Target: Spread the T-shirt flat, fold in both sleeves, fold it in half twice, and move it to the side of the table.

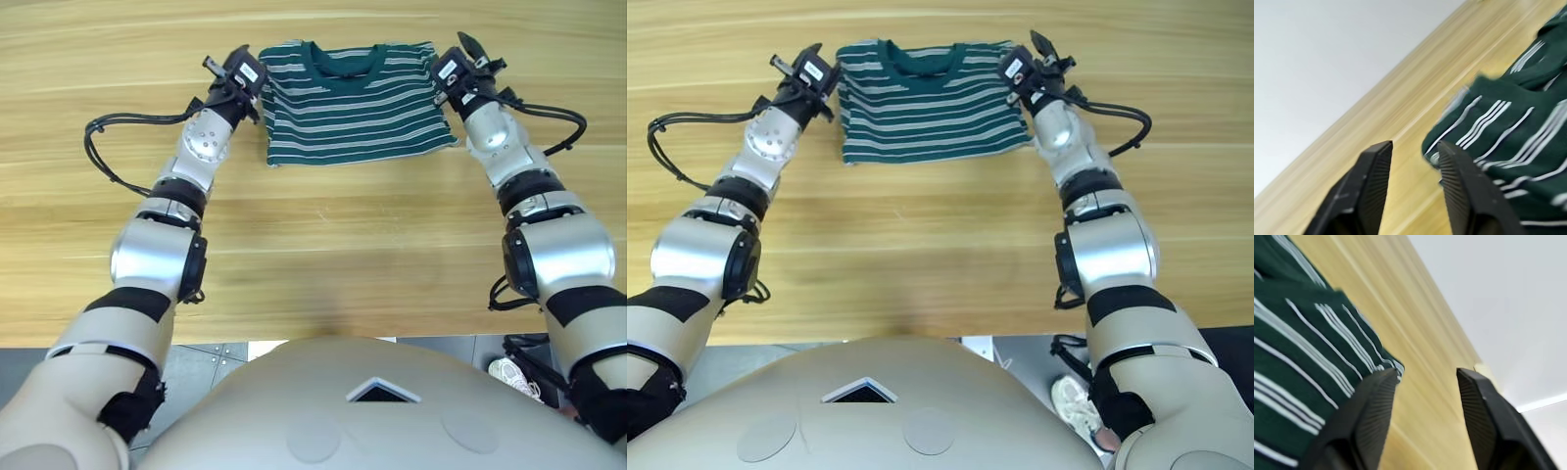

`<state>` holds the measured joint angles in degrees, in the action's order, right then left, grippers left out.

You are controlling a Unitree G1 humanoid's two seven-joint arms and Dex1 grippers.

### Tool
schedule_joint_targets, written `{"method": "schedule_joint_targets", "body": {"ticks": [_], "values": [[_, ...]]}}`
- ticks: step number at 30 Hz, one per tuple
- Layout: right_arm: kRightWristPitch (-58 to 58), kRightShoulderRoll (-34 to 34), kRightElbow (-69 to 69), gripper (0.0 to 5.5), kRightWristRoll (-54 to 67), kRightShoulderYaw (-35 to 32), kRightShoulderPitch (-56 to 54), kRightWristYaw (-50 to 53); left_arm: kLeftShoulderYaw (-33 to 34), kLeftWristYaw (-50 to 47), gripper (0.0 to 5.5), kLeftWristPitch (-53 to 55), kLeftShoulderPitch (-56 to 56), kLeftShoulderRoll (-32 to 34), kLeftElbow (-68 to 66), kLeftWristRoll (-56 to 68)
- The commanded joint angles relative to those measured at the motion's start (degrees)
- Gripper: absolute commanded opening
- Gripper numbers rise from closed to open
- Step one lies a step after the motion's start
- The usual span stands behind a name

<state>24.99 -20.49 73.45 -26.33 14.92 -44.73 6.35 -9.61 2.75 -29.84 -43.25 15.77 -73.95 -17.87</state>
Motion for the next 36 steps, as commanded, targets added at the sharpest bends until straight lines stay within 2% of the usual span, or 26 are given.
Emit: {"method": "schedule_joint_targets", "body": {"ticks": [1, 3, 6, 10, 15, 17, 19, 22, 25, 28, 30, 33, 34, 36], "values": [[1.25, 1.99, -1.35, 2.99, -1.5, 1.69, -0.78, 2.72, 0.4, -2.65, 2.41, 5.98, -2.76, 0.09, -2.42, -0.75], [5.39, 4.15, -6.71, 3.21, -3.78, 5.11, 1.71, 2.8, 0.95, -5.33, 2.68, 7.97, -2.31, 1.58, -2.89, -0.74], [6.18, 9.52, -14.14, 3.21, -11.74, 14.44, 5.07, 3.03, 2.34, -6.13, 2.9, 5.3, 1.26, 3.74, -2.09, 0.43], [0.7, 15.64, -8.01, 3.21, -17.83, 20.89, 1.98, 2.98, 5.65, -2.95, 2.9, -3.63, 7.95, 5.29, 1.58, 4.57], [1.48, 15.73, -2.65, 3.21, -20.86, 25.24, 0.25, -0.37, 8.79, 1.75, 2.9, -12.34, 16.47, 6.54, 13.23, 10.01], [9.08, 12.16, -4.72, 3.21, -21.95, 28.13, 1.48, -3.41, 8.84, 3.0, 2.9, -13.63, 19.84, 6.75, 18.63, 10.67], [21.06, 5.16, -10.68, 3.21, -20.06, 29.95, 5.11, -9.63, 8.04, 4.1, 2.9, -13.86, 21.81, 6.87, 23.33, 10.14], [32.09, -11.25, -29.84, 3.21, -10.71, 30.84, 16.36, -22.23, 6.34, 6.01, 2.9, -13.34, 22.67, 6.67, 29.94, 8.81], [30.78, -28.65, -49.93, 3.21, 0.94, 28.36, 29.55, -30.84, 4.11, 8.8, 2.9, -13.0, 22.8, 6.94, 36.08, 7.39], [25.57, -38.79, -55.83, 3.21, 9.17, 21.04, 36.83, -32.17, 1.91, 11.7, 2.9, -13.04, 24.1, 7.33, 40.15, 6.41], [21.91, -41.99, -55.17, 3.21, 10.2, 16.17, 39.33, -31.83, 0.77, 12.91, 2.9, -12.82, 24.89, 7.73, 41.86, 5.38], [21.02, -40.53, -59.01, 3.21, 16.94, 9.75, 40.67, -30.6, -1.51, 15.03, 2.9, -12.74, 25.03, 7.63, 42.8, 3.78], [21.56, -39.28, -61.66, 3.21, 21.37, 8.39, 41.11, -30.89, -2.29, 15.9, 2.9, -12.9, 24.9, 7.54, 42.7, 3.57], [21.3, -35.93, -70.77, 3.21, 39.51, 6.22, 42.04, -33.06, -6.36, 21.35, 2.9, -14.16, 24.24, 6.06, 41.52, 4.4]]}}
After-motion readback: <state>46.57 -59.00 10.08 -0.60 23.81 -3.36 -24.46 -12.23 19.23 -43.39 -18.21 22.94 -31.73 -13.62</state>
